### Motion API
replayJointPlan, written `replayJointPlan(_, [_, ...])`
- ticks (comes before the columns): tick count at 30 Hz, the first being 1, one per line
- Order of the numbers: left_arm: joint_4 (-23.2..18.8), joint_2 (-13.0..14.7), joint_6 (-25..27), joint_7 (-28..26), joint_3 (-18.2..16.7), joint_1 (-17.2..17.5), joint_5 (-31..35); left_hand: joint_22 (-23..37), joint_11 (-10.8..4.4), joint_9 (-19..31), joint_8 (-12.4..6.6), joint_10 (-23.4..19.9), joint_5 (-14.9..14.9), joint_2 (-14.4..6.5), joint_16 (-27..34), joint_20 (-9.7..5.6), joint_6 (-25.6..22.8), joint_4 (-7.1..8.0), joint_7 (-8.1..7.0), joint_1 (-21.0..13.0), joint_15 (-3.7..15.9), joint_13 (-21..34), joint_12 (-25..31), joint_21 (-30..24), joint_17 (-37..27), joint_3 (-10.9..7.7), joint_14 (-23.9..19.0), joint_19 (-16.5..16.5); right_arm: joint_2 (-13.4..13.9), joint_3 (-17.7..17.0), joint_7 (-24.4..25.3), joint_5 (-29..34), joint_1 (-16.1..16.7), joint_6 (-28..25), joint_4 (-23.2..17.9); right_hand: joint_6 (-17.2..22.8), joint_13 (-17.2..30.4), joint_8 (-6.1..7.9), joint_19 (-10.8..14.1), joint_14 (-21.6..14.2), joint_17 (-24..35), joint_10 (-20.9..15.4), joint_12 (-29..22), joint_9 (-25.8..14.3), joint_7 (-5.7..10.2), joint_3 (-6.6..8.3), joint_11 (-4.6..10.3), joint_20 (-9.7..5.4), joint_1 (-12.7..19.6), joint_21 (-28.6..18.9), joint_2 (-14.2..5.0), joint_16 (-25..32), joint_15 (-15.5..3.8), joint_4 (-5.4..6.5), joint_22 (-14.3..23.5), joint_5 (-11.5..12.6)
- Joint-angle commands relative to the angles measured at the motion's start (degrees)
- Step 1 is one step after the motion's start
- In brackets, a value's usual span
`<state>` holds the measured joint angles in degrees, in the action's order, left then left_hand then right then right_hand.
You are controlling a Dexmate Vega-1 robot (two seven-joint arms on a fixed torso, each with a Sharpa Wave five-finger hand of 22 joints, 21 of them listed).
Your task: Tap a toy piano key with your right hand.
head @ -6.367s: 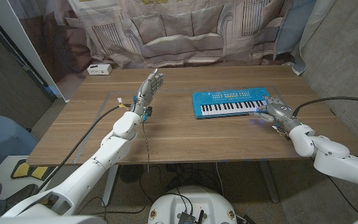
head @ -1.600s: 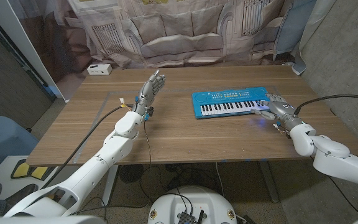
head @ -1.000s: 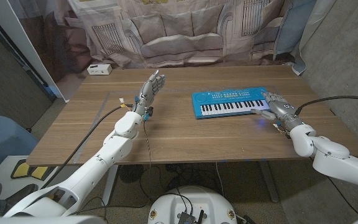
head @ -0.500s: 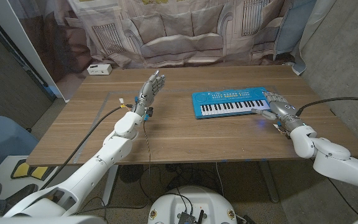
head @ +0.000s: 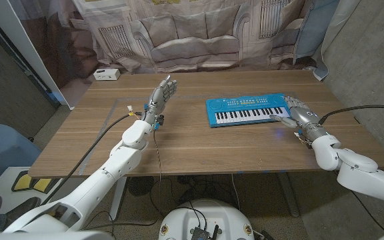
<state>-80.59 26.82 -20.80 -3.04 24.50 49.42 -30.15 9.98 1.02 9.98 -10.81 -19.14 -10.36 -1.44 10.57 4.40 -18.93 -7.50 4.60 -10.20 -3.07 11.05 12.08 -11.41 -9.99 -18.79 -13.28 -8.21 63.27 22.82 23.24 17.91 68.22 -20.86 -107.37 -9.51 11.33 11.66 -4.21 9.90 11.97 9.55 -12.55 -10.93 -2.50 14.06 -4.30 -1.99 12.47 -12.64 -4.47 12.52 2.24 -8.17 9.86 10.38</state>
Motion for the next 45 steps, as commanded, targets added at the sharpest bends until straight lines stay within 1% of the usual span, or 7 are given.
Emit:
replayJointPlan(1, [-0.73, 0.33, 0.50, -0.17, -0.16, 0.44, -0.02, 0.32, -0.28, 0.29, 0.03, -0.10, -0.02, -0.75, 0.14, -0.35, -0.06, 0.06, -0.18, -0.10, -0.05, 0.32, 0.01, 0.14, -0.26, -0.44, 0.23, -0.01, -1.45, -1.75, 2.86, -1.75, 1.09, 2.89, 0.61, 1.64, 0.06, 0.79, 0.80, 3.95, -0.03, -0.73, -0.50, 0.02, -0.40, 0.38, -0.80, -0.03, 0.90, -0.37, 0.09, 0.30, -0.21, -0.20, 0.06, 0.23])
replayJointPlan(5, [-0.72, 0.36, 0.42, -0.20, -0.15, 0.46, 0.10, 0.32, -0.16, 0.29, 0.02, -0.18, -0.01, -0.78, 0.14, -0.45, -0.09, 0.06, -0.15, -0.13, 0.03, 0.32, 0.05, 0.10, -0.26, -0.47, 0.25, -0.09, -2.12, -2.24, 3.88, -2.19, 1.32, 4.28, 1.00, 2.82, 0.03, 0.99, 2.07, 2.89, -0.11, -1.98, -0.82, 0.09, -0.63, 0.38, -1.17, 0.02, 1.14, -0.57, 0.32, 0.52, -0.25, -0.30, 0.04, 0.25])
replayJointPlan(14, [-0.75, 0.44, 0.30, -0.03, -0.21, 0.42, 0.07, 0.31, -0.20, 0.29, 0.00, -0.15, 0.00, -0.83, 0.16, -0.48, -0.15, 0.04, -0.14, -0.18, 0.02, 0.31, 0.04, 0.10, -0.25, -0.51, 0.18, -0.08, -3.70, -3.97, 6.48, -3.94, 2.16, 9.15, 2.48, 5.01, -0.10, 1.28, 5.09, 0.54, -0.31, -4.07, -1.18, 0.18, -0.82, 0.50, -1.20, -0.52, 1.86, -1.05, 0.69, 0.94, -0.73, -0.56, -0.03, 0.38])
replayJointPlan(23, [-0.57, 0.38, 0.30, 0.08, -0.21, 0.25, 0.01, 0.31, -0.24, 0.29, -0.01, -0.17, 0.01, -0.88, 0.14, -0.54, -0.20, 0.03, -0.09, -0.23, -0.02, 0.31, 0.04, 0.09, -0.25, -0.55, 0.22, -0.09, -5.75, -4.75, 8.67, -4.11, 1.86, 12.95, 4.17, 5.73, -0.20, 1.13, 6.96, -0.97, -0.45, -5.57, -1.36, 0.22, -0.79, 0.61, -1.10, -0.82, 2.48, -1.22, 0.98, 1.12, -0.97, -0.73, -0.08, 0.49])
replayJointPlan(33, [-0.31, 0.28, -0.02, 0.29, -0.25, 0.23, -0.12, 0.31, -0.22, 0.29, 0.00, -0.28, 0.02, -0.91, 0.16, -0.75, -0.20, 0.02, -0.07, -0.26, 0.00, 0.31, 0.09, 0.07, -0.25, -0.58, 0.15, -0.12, -7.70, -5.45, 8.84, -5.54, 1.16, 17.03, 5.85, 6.23, -0.25, 1.04, 8.12, -1.89, -0.50, -6.35, -1.37, 0.23, -1.00, 0.60, -1.06, -1.47, 2.79, -1.25, 1.23, 1.20, -1.01, -0.76, -0.11, 0.55])
replayJointPlan(40, [-0.56, 0.47, 0.08, 0.21, -0.34, 0.40, -0.11, 0.30, -0.12, 0.29, -0.01, -0.38, 0.03, -0.93, 0.19, -0.80, -0.25, 0.02, -0.12, -0.28, -0.01, 0.31, 0.12, 0.05, -0.25, -0.60, 0.05, -0.16, -9.42, -6.17, 9.24, -7.16, 0.90, 20.80, 7.37, 7.30, -0.26, 1.00, 10.20, -4.57, -0.34, -8.32, -1.62, 0.18, 0.12, 0.41, -0.48, -1.70, 2.73, -1.36, 1.41, 1.89, -1.43, -0.42, -0.08, 0.56])
replayJointPlan(45, [-0.74, 0.61, 0.03, 0.32, -0.39, 0.55, -0.16, 0.30, -0.08, 0.29, -0.02, -0.43, 0.04, -0.92, 0.21, -0.80, -0.28, 0.01, -0.08, -0.29, 0.00, 0.31, 0.14, 0.04, -0.24, -0.61, 0.00, -0.18, -10.02, -6.69, 8.75, -8.23, 0.87, 22.75, 7.93, 8.02, -0.26, 1.09, 11.34, -5.08, -0.36, -9.06, -1.67, 0.17, -0.61, 0.40, -0.75, -1.87, 2.94, -1.49, 1.52, 1.87, -1.32, -0.46, -0.08, 0.61])
